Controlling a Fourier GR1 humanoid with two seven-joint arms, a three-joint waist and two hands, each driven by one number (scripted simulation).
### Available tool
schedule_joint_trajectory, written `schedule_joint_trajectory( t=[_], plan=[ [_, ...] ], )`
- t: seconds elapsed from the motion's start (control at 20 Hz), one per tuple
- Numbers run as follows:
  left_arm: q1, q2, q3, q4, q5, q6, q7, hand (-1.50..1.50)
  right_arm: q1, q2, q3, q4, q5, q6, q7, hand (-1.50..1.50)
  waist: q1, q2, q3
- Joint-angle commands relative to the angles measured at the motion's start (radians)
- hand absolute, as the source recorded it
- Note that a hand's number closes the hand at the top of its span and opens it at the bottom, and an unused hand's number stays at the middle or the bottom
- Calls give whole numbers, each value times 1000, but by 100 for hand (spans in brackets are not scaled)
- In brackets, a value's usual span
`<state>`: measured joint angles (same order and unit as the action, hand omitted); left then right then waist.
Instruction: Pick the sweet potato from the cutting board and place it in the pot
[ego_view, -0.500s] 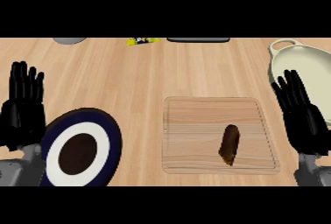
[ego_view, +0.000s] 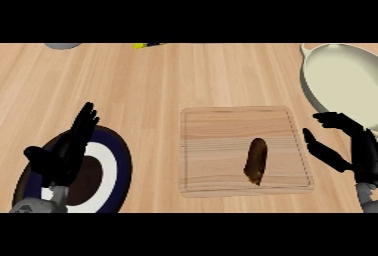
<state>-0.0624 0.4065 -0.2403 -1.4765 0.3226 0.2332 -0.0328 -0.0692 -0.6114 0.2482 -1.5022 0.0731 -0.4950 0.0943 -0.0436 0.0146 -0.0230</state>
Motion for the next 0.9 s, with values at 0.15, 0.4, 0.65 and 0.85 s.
schedule_joint_trajectory(
  t=[0.15, 0.4, 0.65, 0.85],
  plan=[
    [14, -6, -123, 53, -12, -90, 98, 0, -55, 75, 128, -75, 454, -362, 31, -150, 12, -19, 13],
    [-20, 11, -114, 54, 3, -123, 134, 0, -59, 168, 225, -49, 718, -275, 344, -150, 21, -23, 10],
    [-25, -1, -123, 72, -12, -117, 130, 0, -92, 279, 225, -51, 850, -106, 667, -150, 14, -27, 10],
    [-32, 11, -113, 84, 7, -155, 136, 0, -197, 440, 244, -72, 999, 40, 951, -150, 35, -24, 15]
  ],
)
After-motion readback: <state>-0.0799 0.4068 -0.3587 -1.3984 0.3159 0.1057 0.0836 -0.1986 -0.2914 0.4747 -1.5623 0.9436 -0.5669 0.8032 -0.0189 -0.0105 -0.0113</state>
